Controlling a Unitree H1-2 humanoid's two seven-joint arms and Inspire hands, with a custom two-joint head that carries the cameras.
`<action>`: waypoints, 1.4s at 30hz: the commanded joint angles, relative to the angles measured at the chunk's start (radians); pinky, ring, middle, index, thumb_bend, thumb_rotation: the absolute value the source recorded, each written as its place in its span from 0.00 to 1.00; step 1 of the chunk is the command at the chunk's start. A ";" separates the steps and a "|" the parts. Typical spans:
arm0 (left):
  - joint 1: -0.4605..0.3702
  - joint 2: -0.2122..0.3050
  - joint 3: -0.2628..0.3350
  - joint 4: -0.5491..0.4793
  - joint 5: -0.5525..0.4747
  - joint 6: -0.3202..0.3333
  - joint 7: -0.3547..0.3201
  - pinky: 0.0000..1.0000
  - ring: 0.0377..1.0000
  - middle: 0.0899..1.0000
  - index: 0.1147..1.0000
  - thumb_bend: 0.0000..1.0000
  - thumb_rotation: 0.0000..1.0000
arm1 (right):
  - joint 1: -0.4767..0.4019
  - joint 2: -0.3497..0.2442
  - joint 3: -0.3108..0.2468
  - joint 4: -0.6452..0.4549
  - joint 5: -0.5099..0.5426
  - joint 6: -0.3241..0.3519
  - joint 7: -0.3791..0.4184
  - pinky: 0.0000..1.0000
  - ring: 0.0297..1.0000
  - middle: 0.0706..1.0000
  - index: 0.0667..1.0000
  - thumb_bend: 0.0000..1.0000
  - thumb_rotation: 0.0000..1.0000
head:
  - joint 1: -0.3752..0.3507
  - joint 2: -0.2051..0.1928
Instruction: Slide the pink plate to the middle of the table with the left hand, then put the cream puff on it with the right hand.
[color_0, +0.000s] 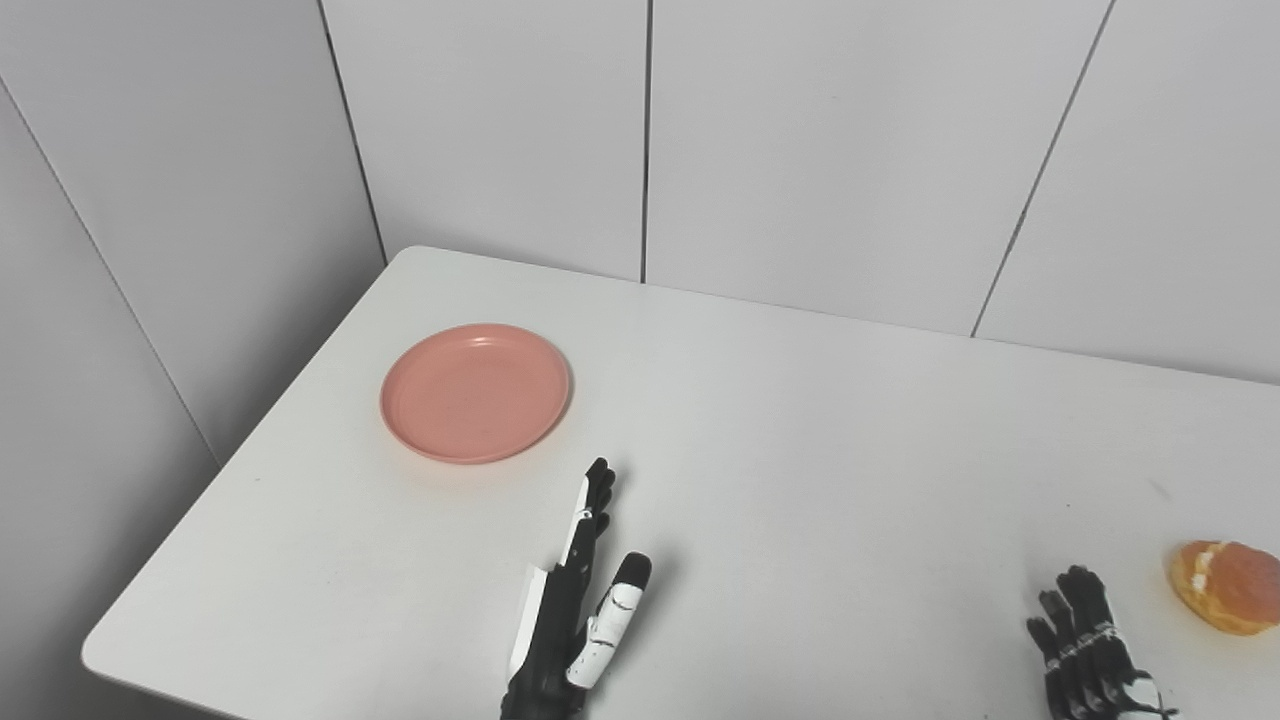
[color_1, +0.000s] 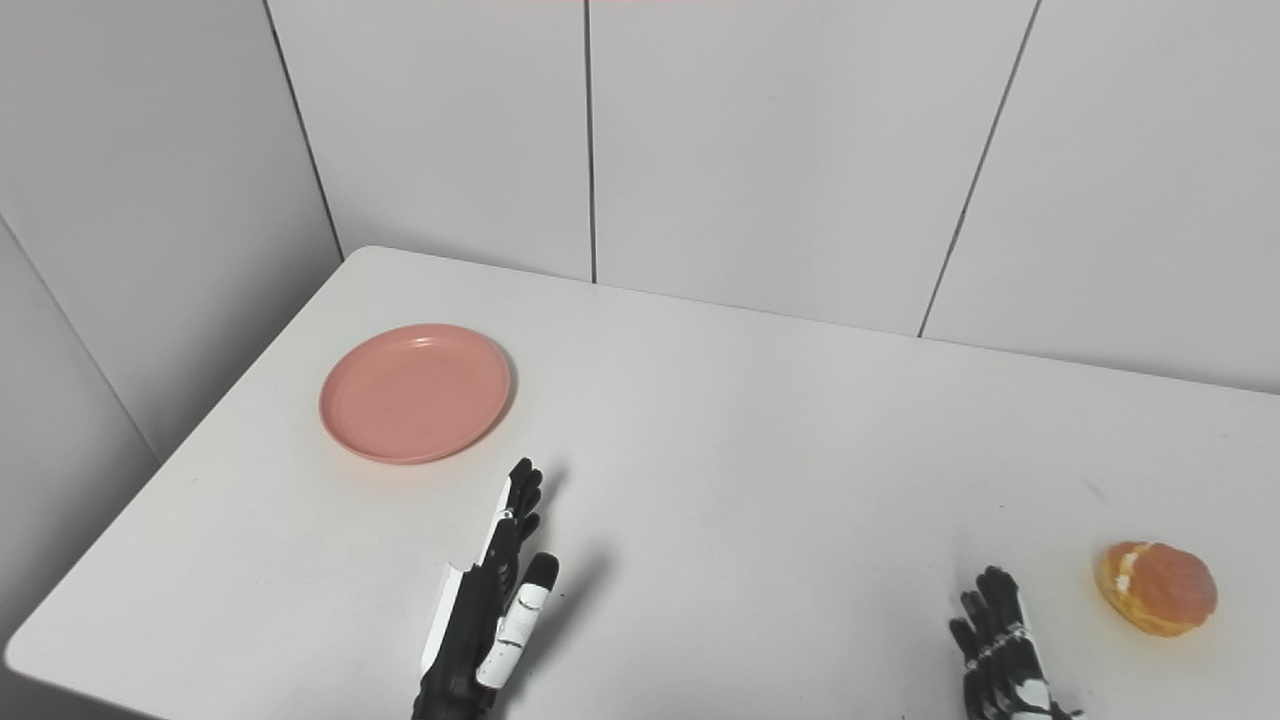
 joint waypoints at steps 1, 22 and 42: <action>0.019 -0.035 -0.039 0.066 0.003 0.027 -0.027 0.97 0.99 1.00 0.99 0.64 0.94 | 0.019 -0.006 -0.006 0.045 -0.001 0.018 -0.005 1.00 1.00 1.00 0.95 0.86 1.00 | 0.000 0.005; -0.118 0.063 0.100 -0.121 -0.050 -0.012 -0.040 0.94 0.89 0.89 0.90 0.75 0.96 | -0.004 0.030 0.021 0.085 -0.043 -0.003 -0.023 1.00 0.99 0.98 0.95 0.90 1.00 | -0.037 -0.023; -0.453 0.286 0.367 -0.143 -0.029 0.104 -0.014 0.84 0.83 0.83 0.80 0.75 0.95 | -0.035 0.043 0.032 0.131 -0.060 -0.009 -0.019 1.00 0.99 0.91 0.94 0.86 1.00 | -0.004 -0.039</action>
